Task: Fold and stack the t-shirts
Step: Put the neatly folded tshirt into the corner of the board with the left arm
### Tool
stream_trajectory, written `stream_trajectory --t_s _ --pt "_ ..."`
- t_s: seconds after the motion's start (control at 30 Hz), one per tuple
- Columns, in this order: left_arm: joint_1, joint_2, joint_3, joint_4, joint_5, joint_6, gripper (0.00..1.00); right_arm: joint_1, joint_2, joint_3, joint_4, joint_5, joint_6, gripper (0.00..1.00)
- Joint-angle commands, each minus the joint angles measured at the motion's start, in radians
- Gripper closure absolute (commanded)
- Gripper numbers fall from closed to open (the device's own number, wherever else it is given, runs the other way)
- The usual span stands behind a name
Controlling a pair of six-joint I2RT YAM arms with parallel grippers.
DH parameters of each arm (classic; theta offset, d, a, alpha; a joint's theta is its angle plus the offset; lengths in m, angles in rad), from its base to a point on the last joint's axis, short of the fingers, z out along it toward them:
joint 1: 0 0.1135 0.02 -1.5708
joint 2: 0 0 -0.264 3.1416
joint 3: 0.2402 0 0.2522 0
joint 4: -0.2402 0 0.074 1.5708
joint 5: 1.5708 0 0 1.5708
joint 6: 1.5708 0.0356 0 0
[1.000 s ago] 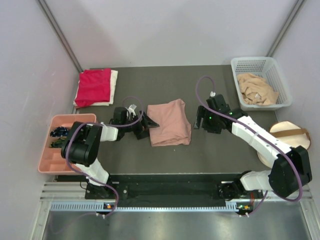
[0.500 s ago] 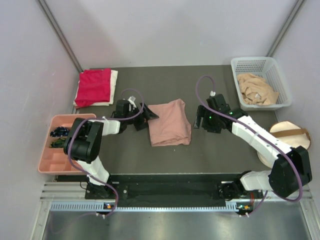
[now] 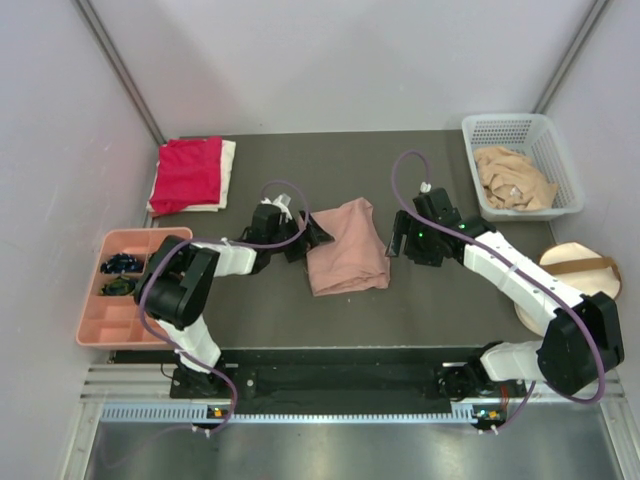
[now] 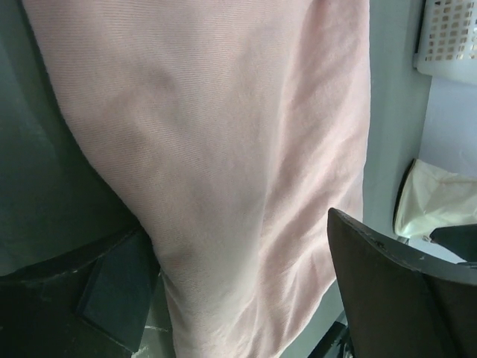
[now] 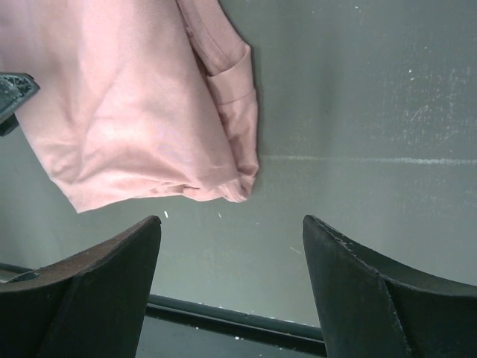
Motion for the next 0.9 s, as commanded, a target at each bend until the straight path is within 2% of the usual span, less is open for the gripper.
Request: stream_trajectory --t_s 0.0,0.03,0.1,0.13,0.23,0.37,0.57,0.6,0.73,0.87 --pt "-0.031 0.05 -0.101 -0.153 -0.049 0.004 0.11 0.011 -0.029 0.015 0.021 0.004 0.0 0.23" --pt "-0.031 0.052 -0.11 -0.142 -0.047 -0.005 0.25 0.011 -0.029 0.012 0.022 0.003 0.003 0.23" --pt "-0.031 0.07 -0.125 -0.108 -0.041 -0.014 0.41 0.011 -0.03 0.007 0.022 0.003 0.003 0.23" --pt "-0.031 0.09 -0.125 -0.099 -0.035 -0.022 0.66 0.011 -0.03 0.006 0.019 0.004 0.003 0.23" --pt "-0.031 0.131 -0.113 -0.058 -0.007 -0.039 1.0 0.01 -0.038 0.001 0.01 0.011 0.0 0.23" --pt "-0.03 0.144 -0.057 -0.068 -0.003 -0.03 1.0 0.011 -0.056 -0.017 0.001 0.014 -0.001 0.23" --pt "0.013 0.036 0.112 -0.33 -0.076 0.123 1.0 0.011 -0.108 -0.054 -0.005 0.012 0.0 0.21" --pt "0.033 0.023 0.138 -0.41 -0.096 0.145 1.0 0.011 -0.114 -0.057 -0.008 0.015 0.0 0.19" --pt "0.087 -0.049 0.284 -0.537 -0.138 0.248 1.0 0.011 -0.151 -0.077 -0.016 0.021 -0.004 0.05" --pt "0.122 -0.07 0.397 -0.637 -0.153 0.321 1.0 0.013 -0.164 -0.086 -0.025 0.023 -0.004 0.01"
